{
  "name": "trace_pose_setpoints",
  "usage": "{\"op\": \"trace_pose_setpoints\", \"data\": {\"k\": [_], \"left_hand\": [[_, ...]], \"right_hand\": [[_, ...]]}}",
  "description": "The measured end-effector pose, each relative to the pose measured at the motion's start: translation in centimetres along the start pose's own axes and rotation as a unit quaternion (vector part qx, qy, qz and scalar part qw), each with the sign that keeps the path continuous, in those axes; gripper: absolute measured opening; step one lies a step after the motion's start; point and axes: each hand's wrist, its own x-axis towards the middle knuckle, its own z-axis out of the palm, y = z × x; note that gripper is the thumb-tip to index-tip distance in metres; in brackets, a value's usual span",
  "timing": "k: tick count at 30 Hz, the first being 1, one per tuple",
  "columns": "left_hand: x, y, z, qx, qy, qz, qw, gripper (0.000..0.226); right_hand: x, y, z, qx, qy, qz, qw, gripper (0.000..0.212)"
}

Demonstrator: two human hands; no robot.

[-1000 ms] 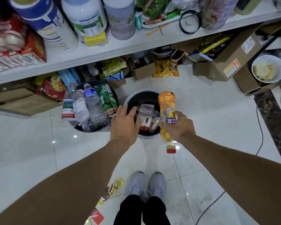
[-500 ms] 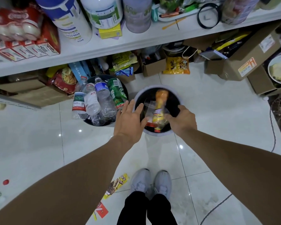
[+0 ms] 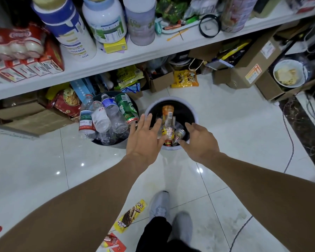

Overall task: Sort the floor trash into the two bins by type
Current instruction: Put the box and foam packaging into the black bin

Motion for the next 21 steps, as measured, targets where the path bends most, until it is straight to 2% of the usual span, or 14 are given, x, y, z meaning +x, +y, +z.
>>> {"op": "trace_pose_setpoints", "data": {"k": [7,15,21], "left_hand": [[-5.9,0.7,0.3,0.025,0.015,0.005,1.0,0.06],[-17.6,2.0,-0.6,0.016,0.025,0.01,1.0,0.06],[-23.9,0.1,-1.3,0.023,0.024,0.011,0.999,0.059]], "right_hand": [[-7.1,0.1,0.7,-0.05,0.007,-0.026,0.998,0.067],[-18.3,-1.1,1.1,-0.185,-0.007,-0.047,0.982,0.069],[-24.9,-3.4,1.6,-0.195,-0.017,-0.041,0.98,0.069]]}}
